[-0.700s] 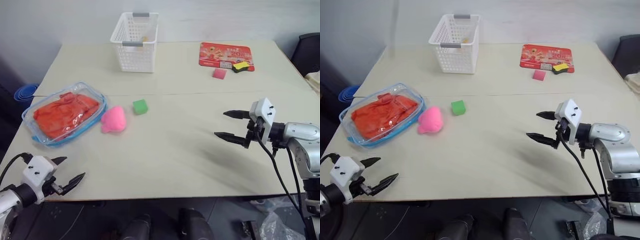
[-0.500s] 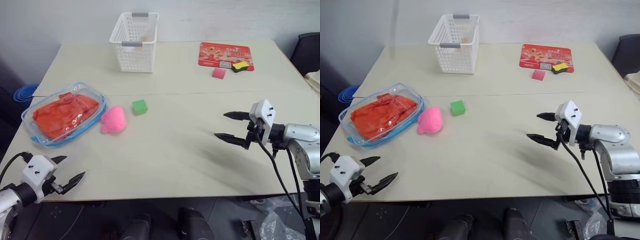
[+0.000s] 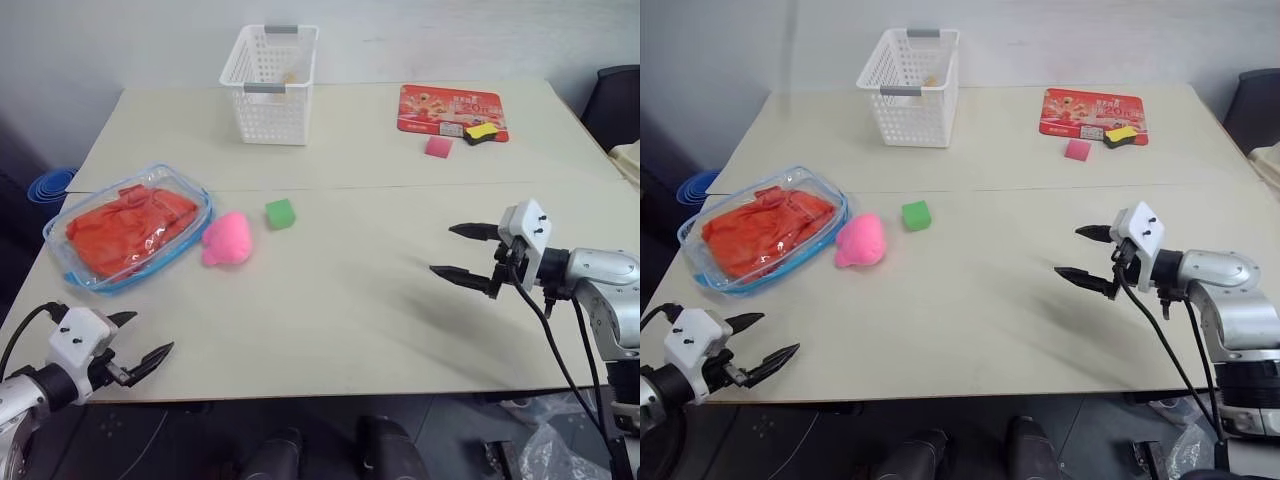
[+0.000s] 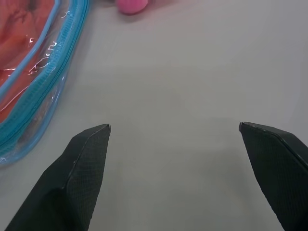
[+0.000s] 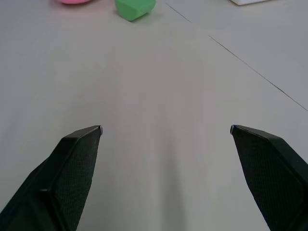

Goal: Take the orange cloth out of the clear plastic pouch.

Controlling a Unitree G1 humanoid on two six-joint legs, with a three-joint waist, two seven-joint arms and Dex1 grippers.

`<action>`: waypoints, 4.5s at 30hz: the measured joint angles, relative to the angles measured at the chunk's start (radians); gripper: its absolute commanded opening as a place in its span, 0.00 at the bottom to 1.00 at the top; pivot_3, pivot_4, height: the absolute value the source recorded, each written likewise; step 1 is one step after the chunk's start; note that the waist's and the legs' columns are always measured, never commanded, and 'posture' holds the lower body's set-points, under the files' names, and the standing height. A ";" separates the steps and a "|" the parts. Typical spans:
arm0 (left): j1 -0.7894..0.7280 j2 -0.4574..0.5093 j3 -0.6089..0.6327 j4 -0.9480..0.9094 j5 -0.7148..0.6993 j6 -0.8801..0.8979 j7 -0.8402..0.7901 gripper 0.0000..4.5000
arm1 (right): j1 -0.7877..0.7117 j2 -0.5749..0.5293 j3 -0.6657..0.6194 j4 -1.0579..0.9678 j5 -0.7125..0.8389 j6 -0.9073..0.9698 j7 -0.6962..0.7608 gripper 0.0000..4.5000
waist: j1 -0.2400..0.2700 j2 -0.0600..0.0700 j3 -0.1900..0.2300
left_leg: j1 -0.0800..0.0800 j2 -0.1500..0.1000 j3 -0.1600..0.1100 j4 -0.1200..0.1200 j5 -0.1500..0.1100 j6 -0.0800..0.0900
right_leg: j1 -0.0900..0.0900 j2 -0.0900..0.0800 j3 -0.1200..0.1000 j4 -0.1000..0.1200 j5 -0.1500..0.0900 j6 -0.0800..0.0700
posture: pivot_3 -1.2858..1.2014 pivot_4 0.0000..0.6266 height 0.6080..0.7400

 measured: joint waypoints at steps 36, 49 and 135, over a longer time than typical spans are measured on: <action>-0.516 0.214 -0.165 0.018 -0.167 0.296 0.005 1.00 | -0.453 0.536 0.419 0.260 -0.378 -0.124 -0.403 0.99 | -0.054 -0.001 0.000 | -0.001 -0.001 0.005 -0.002 0.000 -0.003 | -0.016 0.005 0.011 0.014 0.000 0.000 | 0.52 0.24 1.00; -0.881 0.169 -0.450 0.194 -0.035 0.164 -0.009 1.00 | -0.338 0.368 0.310 -0.019 -0.094 0.082 -0.079 0.99 | -0.026 -0.002 0.000 | -0.004 -0.004 -0.003 0.002 -0.001 -0.001 | -0.013 0.002 0.005 0.013 0.000 0.001 | 0.52 0.24 1.00; 0.036 -0.022 0.295 0.030 0.112 0.366 0.162 1.00 | -0.195 0.080 0.193 -0.374 0.307 0.374 0.062 1.00 | 0.016 -0.017 0.004 | 0.001 0.004 0.009 0.003 -0.007 -0.001 | -0.015 0.016 0.024 0.003 0.005 0.003 | 0.52 0.24 1.00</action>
